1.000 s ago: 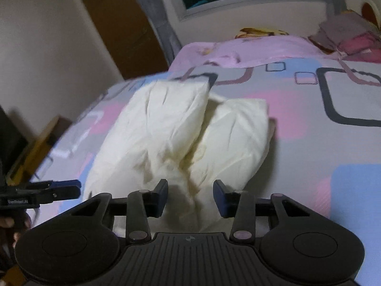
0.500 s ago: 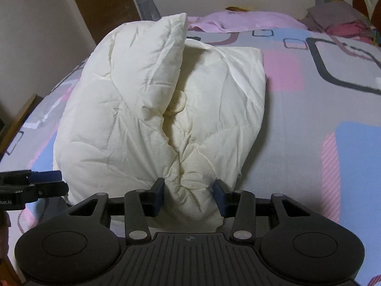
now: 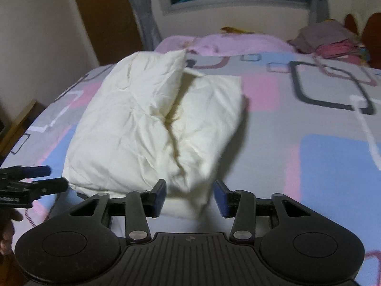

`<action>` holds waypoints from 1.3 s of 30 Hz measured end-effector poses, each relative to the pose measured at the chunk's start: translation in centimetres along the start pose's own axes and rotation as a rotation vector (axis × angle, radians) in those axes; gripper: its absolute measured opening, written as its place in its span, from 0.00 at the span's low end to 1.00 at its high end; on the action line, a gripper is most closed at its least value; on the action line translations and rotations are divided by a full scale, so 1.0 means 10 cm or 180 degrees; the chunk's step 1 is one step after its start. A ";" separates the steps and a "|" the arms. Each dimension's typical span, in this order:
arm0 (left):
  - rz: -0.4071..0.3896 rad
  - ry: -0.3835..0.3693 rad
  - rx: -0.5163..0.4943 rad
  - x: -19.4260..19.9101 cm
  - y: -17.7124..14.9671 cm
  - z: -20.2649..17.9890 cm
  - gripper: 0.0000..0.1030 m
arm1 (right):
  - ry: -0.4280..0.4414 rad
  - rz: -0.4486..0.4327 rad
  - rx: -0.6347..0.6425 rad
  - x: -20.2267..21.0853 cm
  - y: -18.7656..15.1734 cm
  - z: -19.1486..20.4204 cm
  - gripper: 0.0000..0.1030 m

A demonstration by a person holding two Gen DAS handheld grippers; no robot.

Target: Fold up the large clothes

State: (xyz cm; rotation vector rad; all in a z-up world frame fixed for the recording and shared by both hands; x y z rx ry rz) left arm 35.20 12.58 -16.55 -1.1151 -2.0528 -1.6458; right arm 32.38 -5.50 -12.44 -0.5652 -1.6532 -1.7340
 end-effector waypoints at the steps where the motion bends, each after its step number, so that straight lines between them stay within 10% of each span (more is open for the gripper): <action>1: -0.0011 0.0040 0.0001 0.04 -0.03 -0.04 0.95 | -0.0004 -0.0098 -0.0001 0.12 -0.02 -0.03 0.89; 21: -0.0487 0.0369 -0.0194 1.32 -0.32 -1.15 1.00 | -0.0267 -0.0582 -0.0034 1.87 -0.64 -0.11 1.00; 39: -0.0819 0.0416 -0.0255 1.89 -0.50 -1.40 1.00 | -0.0329 -0.0729 0.0051 2.36 -0.90 -0.04 1.00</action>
Point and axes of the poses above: each gripper's, at about its wrist camera, not at the fingertips, and x roughly against the way its jaws point, z to its left, y to its top, the point moved 10 cm from there along -x, roughly the way its jaws point, and after that the axes turned 11 degrees about -y, right-handed, at the moved point
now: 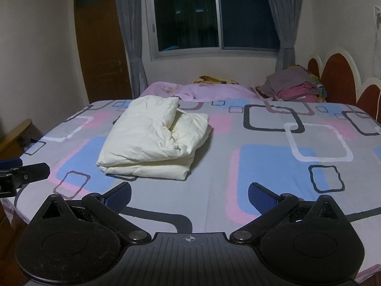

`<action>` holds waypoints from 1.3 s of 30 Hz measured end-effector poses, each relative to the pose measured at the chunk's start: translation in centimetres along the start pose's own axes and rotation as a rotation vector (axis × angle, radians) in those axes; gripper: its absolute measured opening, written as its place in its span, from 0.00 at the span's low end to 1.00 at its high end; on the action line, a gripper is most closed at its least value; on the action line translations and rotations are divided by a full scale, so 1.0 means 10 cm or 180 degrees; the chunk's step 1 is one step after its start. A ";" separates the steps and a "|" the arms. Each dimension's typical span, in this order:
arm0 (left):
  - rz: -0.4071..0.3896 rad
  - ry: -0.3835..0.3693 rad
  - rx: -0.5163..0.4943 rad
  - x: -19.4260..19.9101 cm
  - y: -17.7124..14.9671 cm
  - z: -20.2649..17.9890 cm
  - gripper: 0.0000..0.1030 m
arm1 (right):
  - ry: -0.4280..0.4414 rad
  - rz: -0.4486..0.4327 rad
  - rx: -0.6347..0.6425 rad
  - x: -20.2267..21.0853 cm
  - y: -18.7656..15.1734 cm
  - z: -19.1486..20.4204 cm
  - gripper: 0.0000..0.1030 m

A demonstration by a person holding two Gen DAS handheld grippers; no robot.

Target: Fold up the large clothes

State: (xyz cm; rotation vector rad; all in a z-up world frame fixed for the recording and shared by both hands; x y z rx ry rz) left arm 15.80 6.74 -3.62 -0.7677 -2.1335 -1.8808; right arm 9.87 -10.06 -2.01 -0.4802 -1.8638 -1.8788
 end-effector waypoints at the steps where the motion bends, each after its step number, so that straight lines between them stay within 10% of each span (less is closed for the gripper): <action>1: -0.0007 -0.0006 0.0003 0.01 0.00 0.00 1.00 | 0.0003 -0.0010 0.0006 0.02 0.00 0.00 1.00; 39: -0.0018 -0.0083 -0.0037 -0.03 0.02 -0.03 1.00 | 0.0029 -0.0039 -0.0016 0.05 0.08 -0.09 1.00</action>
Point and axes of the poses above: each gripper's, at about its wrist camera, not at the fingertips, and x roughly against the way its jaws point, z to its left, y to its top, the point moved 10 cm from there along -x, roughly the way its jaws point, and after that the axes turned 11 degrees about -y, right-handed, at the moved point
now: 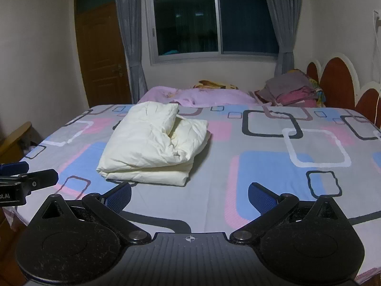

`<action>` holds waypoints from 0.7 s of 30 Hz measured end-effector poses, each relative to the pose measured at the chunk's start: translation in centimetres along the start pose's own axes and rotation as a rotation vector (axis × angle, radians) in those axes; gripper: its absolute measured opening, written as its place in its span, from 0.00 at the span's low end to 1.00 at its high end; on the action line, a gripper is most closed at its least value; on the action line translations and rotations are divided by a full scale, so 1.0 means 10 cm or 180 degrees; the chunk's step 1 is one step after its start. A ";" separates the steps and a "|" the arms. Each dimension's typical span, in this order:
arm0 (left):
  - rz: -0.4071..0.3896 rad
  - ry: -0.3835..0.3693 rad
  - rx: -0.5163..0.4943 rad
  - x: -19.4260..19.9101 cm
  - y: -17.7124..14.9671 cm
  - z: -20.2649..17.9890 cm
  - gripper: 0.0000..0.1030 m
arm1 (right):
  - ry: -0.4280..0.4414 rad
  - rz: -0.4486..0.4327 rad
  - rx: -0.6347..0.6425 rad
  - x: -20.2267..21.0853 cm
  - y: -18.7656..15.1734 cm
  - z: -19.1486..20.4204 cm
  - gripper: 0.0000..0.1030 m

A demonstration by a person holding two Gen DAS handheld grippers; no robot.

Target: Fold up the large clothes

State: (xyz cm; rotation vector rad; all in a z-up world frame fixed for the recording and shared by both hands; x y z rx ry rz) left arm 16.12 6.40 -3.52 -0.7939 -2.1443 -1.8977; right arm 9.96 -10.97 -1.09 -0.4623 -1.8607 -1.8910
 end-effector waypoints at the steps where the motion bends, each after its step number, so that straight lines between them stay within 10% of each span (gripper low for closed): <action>1: 0.0004 0.0000 -0.0001 0.00 0.00 -0.01 1.00 | 0.0007 0.0007 -0.0003 -0.01 0.00 0.01 1.00; 21: -0.0021 0.0006 0.0007 -0.02 0.02 0.13 0.99 | 0.0047 0.0006 0.0030 -0.07 0.01 0.08 1.00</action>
Point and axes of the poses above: each gripper's, at about its wrist camera, not at the fingertips, and x roughly against the way its jaws point, z to its left, y to its top, the point moved 10 cm from there along -x, roughly the way its jaws point, and after that the axes turned 11 degrees about -y, right-handed, at the moved point
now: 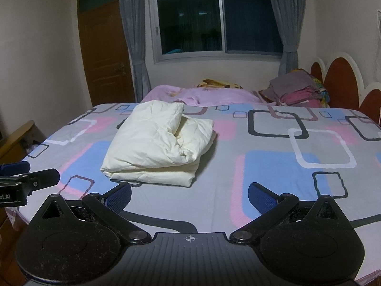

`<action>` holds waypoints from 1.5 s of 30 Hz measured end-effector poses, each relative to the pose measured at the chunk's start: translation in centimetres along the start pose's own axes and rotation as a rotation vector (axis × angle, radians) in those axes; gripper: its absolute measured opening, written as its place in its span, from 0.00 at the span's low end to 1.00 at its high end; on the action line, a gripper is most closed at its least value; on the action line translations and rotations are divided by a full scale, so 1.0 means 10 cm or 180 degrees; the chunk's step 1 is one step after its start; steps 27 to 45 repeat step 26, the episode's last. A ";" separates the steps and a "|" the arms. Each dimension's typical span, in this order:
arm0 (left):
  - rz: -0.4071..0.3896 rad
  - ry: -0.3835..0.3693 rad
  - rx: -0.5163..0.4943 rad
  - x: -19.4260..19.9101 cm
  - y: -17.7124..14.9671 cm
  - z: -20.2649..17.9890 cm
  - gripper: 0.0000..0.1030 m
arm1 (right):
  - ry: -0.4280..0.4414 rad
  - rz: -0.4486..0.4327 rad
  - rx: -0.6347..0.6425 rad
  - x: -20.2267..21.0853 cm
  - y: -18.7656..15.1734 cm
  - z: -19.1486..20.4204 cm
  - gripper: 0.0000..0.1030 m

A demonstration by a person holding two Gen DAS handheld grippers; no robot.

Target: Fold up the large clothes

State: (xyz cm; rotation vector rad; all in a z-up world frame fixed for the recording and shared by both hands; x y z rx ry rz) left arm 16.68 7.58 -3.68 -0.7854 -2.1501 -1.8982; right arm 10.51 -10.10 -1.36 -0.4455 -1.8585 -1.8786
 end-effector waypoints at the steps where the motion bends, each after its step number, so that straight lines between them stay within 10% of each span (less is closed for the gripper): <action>1: -0.0001 0.0000 0.0003 0.00 0.00 0.01 0.99 | 0.0008 0.0001 0.0000 0.00 0.00 0.00 1.00; 45: 0.0039 -0.0052 -0.0125 -0.01 -0.01 0.05 0.95 | 0.0023 -0.0008 0.0003 -0.01 0.01 0.06 1.00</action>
Point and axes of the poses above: each gripper's, at about its wrist camera, not at the fingertips, and x roughly against the way its jaws point, z to its left, y to its top, the point moved 10 cm from there along -x, roughly the way its jaws point, and after that the axes turned 11 degrees about -y, right-handed, at the moved point
